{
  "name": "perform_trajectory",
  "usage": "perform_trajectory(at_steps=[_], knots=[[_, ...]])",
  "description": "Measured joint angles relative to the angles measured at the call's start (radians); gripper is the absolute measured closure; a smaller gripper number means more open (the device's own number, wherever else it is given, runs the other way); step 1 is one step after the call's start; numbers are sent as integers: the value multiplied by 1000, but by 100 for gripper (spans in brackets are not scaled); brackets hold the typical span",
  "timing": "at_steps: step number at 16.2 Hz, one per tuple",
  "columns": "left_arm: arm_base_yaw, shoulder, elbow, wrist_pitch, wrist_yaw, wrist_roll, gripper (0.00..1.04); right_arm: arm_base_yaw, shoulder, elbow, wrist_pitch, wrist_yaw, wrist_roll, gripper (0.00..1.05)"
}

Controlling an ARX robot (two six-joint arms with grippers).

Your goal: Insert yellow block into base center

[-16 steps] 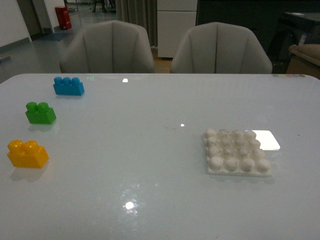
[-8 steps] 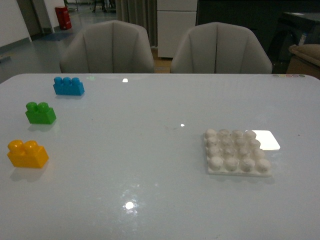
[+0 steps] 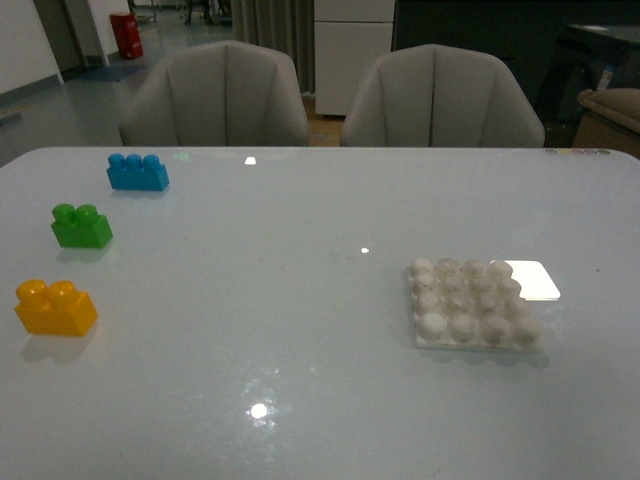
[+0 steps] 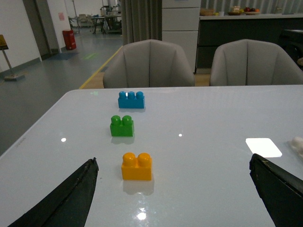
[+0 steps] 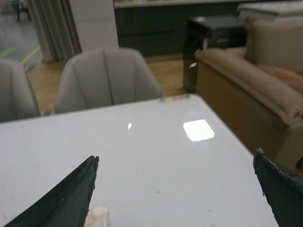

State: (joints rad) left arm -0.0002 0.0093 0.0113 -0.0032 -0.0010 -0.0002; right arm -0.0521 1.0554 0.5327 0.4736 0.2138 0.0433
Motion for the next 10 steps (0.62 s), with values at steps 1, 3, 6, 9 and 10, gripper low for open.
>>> perform_trajectory(at_steps=[1,3,6,9,10], knots=[[0,0,0,0,0,0,7,0,164,118,-69,-51,0,6],[0,0,0,0,0,0,7,14,452,333,-200,-113,-7,6],[0,0,0,0,0,0,7,61,768,525,-385,-169,-11,6],[0,0,0,0,0,0,7,99,942,603,-473,-216,13,6],[0,0,0,0,0,0,7,106,974,620,-482,-222,24,6]])
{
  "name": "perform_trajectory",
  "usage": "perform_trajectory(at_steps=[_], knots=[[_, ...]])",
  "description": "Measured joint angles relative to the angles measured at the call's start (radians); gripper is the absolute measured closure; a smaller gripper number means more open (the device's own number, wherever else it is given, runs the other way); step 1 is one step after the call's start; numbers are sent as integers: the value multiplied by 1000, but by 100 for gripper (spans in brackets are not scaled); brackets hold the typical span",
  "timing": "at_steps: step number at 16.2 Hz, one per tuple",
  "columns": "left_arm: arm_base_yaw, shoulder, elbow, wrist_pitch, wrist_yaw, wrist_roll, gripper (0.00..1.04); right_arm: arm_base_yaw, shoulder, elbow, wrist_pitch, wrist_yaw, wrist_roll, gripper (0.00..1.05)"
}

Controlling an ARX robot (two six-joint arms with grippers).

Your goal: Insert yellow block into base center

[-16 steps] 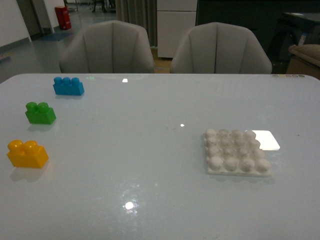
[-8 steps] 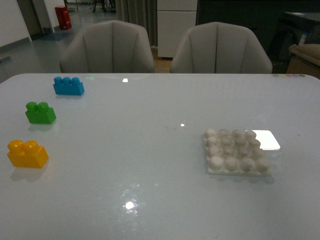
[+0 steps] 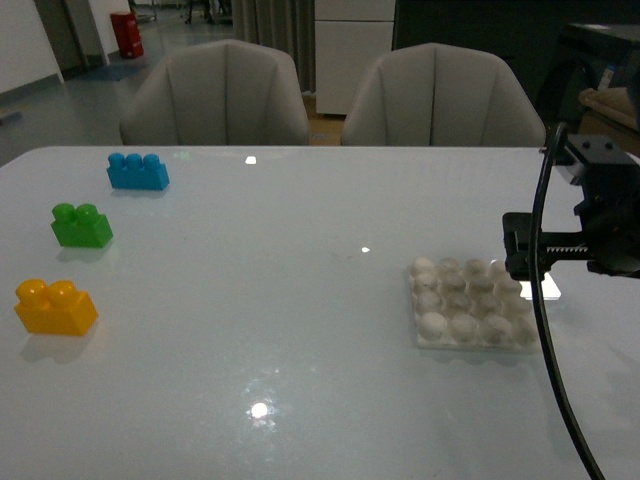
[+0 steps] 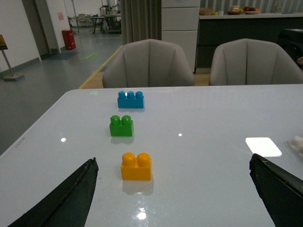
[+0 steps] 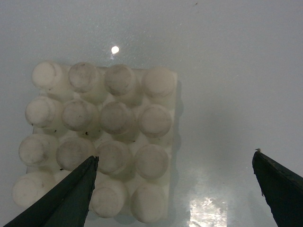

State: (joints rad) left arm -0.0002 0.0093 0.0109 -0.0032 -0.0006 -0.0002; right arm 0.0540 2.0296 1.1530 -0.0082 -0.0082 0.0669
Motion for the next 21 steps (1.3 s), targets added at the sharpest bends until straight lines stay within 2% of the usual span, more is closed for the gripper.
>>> perform_trajectory(at_steps=[5,13,18,21], knots=[[0,0,0,0,0,0,7,12,186,154,-63,-51,37,6],[0,0,0,0,0,0,7,41,243,181,-31,-80,23,6],[0,0,0,0,0,0,7,112,275,218,-18,-118,-11,6],[0,0,0,0,0,0,7,172,309,295,-57,-160,48,6]])
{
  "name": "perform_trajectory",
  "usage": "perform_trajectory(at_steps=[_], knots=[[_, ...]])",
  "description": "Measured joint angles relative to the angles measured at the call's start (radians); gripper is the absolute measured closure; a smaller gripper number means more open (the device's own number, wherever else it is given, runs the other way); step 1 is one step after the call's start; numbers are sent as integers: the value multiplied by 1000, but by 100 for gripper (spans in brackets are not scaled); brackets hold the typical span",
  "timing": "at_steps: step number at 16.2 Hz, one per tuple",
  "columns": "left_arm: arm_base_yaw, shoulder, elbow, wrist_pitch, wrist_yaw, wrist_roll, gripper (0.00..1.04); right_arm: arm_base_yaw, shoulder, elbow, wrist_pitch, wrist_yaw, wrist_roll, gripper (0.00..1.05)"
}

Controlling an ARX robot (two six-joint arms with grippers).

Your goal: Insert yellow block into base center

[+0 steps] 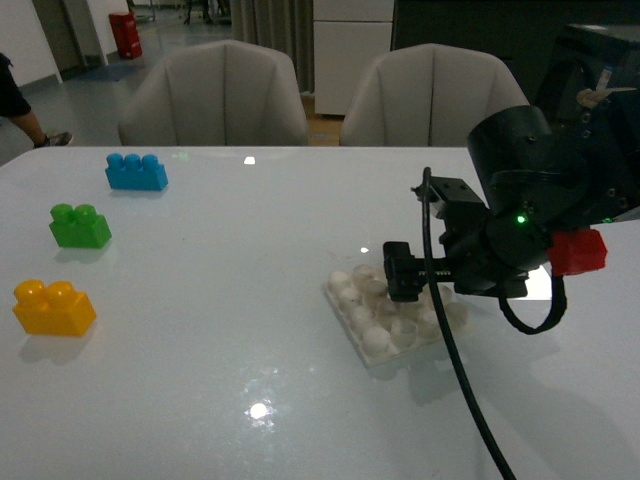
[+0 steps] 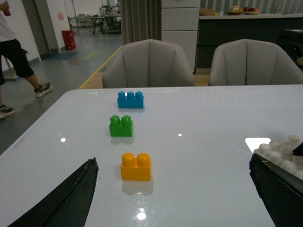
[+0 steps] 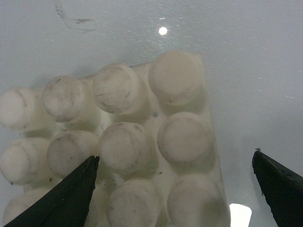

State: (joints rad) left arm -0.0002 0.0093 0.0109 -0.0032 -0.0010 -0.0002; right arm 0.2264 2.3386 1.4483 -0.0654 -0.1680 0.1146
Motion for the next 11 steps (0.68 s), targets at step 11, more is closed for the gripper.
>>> perform_trajectory(at_steps=[11], knots=[[0,0,0,0,0,0,7,100,7,48,-23,-29,244,6]])
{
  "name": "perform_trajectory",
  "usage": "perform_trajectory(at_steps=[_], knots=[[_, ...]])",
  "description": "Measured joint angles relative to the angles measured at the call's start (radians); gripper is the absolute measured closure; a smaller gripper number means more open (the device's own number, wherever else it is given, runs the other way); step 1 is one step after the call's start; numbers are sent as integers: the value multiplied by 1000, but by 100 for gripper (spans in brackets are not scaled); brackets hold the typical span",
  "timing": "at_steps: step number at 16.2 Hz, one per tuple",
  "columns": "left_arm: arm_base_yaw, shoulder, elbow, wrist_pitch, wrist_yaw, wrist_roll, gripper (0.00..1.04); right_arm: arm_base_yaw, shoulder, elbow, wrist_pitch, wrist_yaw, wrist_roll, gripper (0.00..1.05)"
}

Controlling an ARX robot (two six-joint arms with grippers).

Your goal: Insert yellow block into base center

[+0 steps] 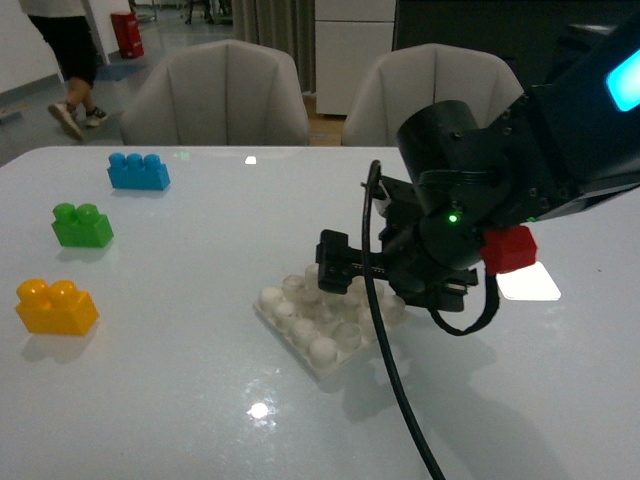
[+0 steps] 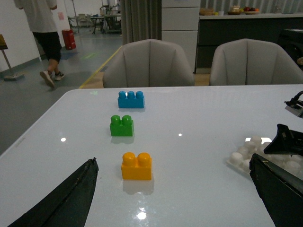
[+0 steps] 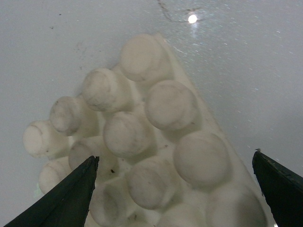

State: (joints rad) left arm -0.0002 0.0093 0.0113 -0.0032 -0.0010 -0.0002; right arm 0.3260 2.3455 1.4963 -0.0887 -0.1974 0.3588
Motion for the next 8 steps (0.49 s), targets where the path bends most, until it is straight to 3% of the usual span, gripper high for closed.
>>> perform_trajectory(at_steps=[5,8], knots=[[0,0,0,0,0,0,7,-166,-288,-143,129,45,41,6],[0,0,0,0,0,0,7,-203,-556,-318,239,158,31,6]])
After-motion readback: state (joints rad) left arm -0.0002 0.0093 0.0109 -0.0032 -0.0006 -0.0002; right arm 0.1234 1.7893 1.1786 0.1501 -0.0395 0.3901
